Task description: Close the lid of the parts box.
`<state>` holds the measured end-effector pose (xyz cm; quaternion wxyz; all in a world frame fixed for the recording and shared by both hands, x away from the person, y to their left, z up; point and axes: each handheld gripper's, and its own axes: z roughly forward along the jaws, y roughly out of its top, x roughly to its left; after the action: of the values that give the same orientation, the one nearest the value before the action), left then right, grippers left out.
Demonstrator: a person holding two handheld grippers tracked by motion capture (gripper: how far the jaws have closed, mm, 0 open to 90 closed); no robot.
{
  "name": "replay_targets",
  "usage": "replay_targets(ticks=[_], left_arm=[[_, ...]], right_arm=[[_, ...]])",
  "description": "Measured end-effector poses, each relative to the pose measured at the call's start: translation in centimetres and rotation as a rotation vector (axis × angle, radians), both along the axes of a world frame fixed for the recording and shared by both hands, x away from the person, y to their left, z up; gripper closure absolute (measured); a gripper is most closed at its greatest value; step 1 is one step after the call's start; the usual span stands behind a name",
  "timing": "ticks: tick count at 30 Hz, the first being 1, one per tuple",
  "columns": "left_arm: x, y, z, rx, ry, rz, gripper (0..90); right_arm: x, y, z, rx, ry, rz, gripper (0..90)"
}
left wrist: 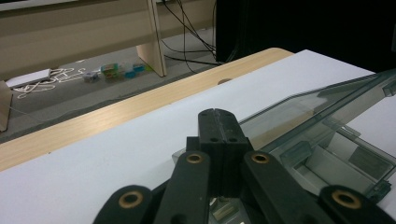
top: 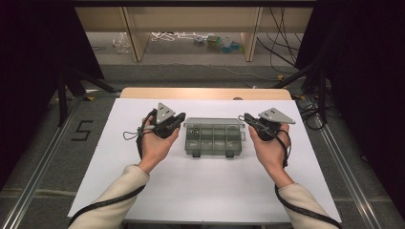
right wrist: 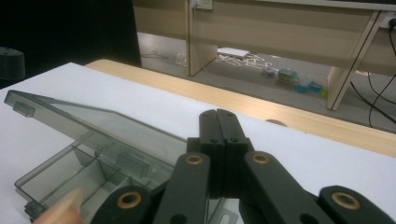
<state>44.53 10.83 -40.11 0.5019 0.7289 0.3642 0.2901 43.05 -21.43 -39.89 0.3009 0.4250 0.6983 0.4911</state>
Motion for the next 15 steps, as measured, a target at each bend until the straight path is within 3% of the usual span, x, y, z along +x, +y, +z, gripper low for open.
replay_targets(ticks=[15], left_arm=[[-0.05, -0.55, -0.16, 0.007, 0.025, -0.011, 90.0]], right_arm=[[0.39, 0.61, -0.57, -0.007, 0.039, 0.015, 90.0]])
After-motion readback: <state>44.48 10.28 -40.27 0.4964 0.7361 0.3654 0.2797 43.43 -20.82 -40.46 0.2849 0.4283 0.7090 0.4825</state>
